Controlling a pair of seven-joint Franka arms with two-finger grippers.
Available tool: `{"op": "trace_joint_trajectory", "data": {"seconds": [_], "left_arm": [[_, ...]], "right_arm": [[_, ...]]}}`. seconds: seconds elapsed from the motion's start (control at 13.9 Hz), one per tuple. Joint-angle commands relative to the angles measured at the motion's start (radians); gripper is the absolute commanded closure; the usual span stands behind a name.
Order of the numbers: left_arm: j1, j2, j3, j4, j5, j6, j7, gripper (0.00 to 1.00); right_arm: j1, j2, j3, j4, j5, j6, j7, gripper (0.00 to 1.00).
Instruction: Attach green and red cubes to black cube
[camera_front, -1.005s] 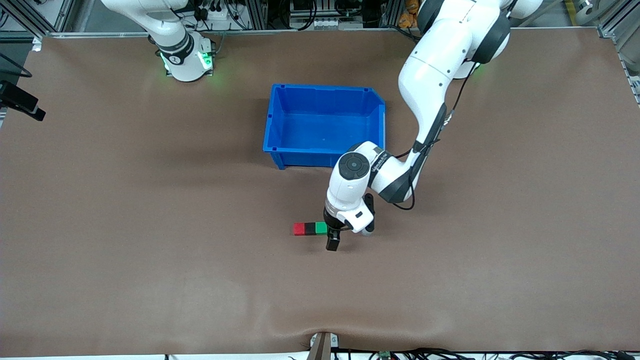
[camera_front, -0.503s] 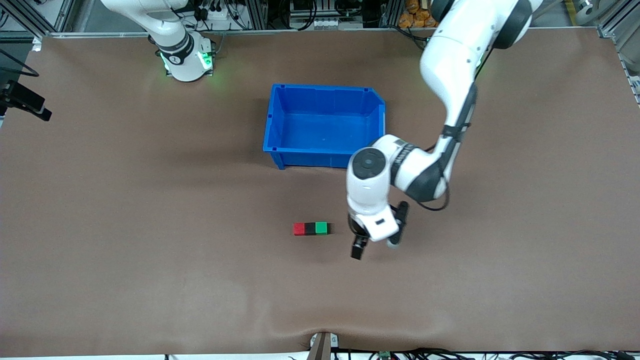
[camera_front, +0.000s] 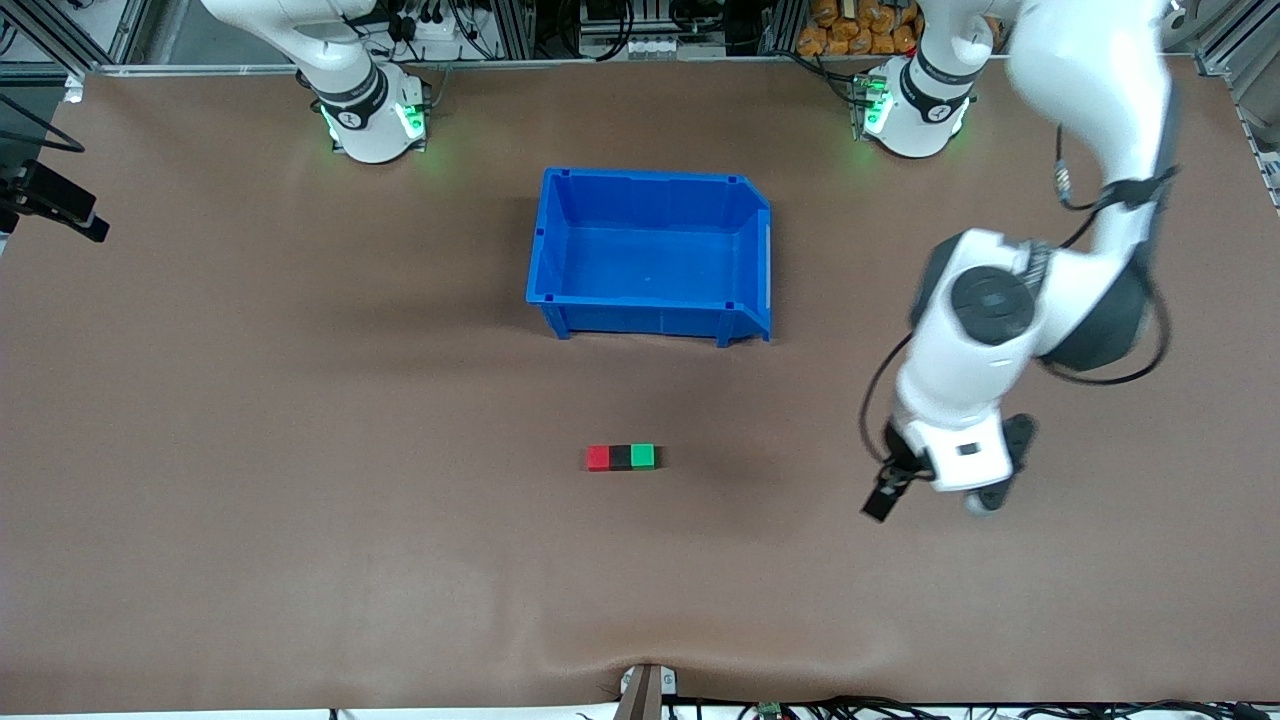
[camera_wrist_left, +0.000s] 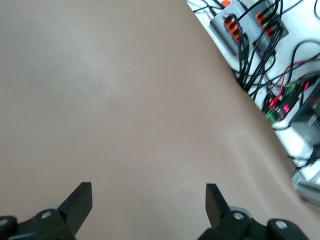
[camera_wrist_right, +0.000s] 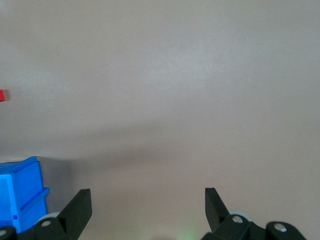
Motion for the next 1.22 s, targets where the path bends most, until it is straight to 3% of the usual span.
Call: {"op": "trace_joint_trajectory", "data": {"seconds": [0.0,0.14,0.29,0.72,0.86,1.15], "left_arm": [[0.235,-0.146,-0.166,-0.165,-0.006,0.008,0.213,0.00],[0.424,-0.176,-0.281,-0.165,-0.076,-0.022,0.425,0.00],[0.549,-0.206,-0.355,-0.162,-0.107,-0.100,0.644,0.00],[0.568,-0.292,-0.406,-0.139,-0.118,-0.324,0.981,0.00],[0.487,-0.293,-0.354,-0.112,-0.115,-0.382,1.016,0.00],[0.249,-0.344,-0.091,-0.096,-0.135,-0.452,1.099,0.00]], "right_arm": [[0.004,0.006,-0.004,0.021,0.014,-0.010,-0.006,0.00],[0.002,0.006,-0.004,0.021,0.014,-0.011,-0.006,0.00],[0.002,0.006,-0.006,0.021,0.014,-0.011,-0.006,0.00],[0.002,0.006,-0.006,0.021,0.016,-0.011,-0.005,0.00],[0.002,0.006,-0.006,0.021,0.016,-0.011,-0.005,0.00],[0.002,0.006,-0.006,0.021,0.016,-0.011,-0.005,0.00]]}}
